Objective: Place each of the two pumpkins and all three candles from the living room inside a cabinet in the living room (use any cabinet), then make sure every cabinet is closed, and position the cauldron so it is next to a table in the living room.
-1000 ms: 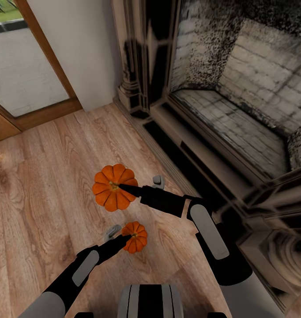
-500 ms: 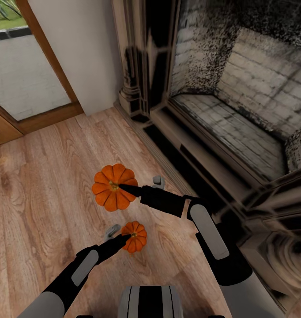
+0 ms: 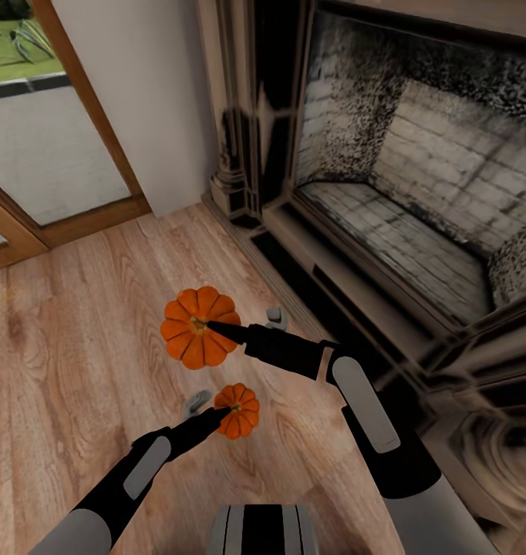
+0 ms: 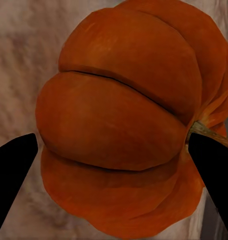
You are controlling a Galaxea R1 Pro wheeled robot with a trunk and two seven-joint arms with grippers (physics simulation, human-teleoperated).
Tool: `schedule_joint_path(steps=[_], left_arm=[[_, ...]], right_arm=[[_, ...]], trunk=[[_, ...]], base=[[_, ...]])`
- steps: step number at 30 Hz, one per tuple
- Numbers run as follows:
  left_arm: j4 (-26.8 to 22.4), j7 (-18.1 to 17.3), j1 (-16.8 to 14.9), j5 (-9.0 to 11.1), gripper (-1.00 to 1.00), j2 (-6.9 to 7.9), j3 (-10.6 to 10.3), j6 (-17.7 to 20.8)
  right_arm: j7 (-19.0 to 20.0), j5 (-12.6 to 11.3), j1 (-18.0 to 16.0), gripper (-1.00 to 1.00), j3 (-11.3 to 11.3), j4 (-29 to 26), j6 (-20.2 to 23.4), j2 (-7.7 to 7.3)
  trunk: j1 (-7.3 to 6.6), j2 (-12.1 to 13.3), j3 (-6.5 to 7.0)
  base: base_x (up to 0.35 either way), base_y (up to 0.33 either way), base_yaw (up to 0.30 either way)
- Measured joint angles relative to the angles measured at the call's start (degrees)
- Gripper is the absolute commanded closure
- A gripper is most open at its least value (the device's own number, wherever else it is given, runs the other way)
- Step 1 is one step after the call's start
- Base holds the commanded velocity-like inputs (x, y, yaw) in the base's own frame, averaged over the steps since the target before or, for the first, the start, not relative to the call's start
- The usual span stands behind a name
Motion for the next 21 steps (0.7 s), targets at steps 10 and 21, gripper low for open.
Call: schedule_joint_path(steps=[10, 21], left_arm=[[0.0, -0.03, 0.0, 0.05, 1.0, 0.0, 0.01, 0.0], [0.0, -0.09, 0.0, 0.17, 1.0, 0.0, 0.01, 0.0]], right_arm=[[-0.75, 0.09, 0.0, 1.0, 0.21, 0.22, 0.19, 0.36], [-3.29, 0.1, 0.0, 1.0, 3.16, 0.52, 0.08, 0.58]], trunk=[[-0.26, 0.13, 2.22], [-0.54, 0.28, 4.66]], base=[[0.0, 0.0, 0.0], [0.0, 0.0, 0.0]])
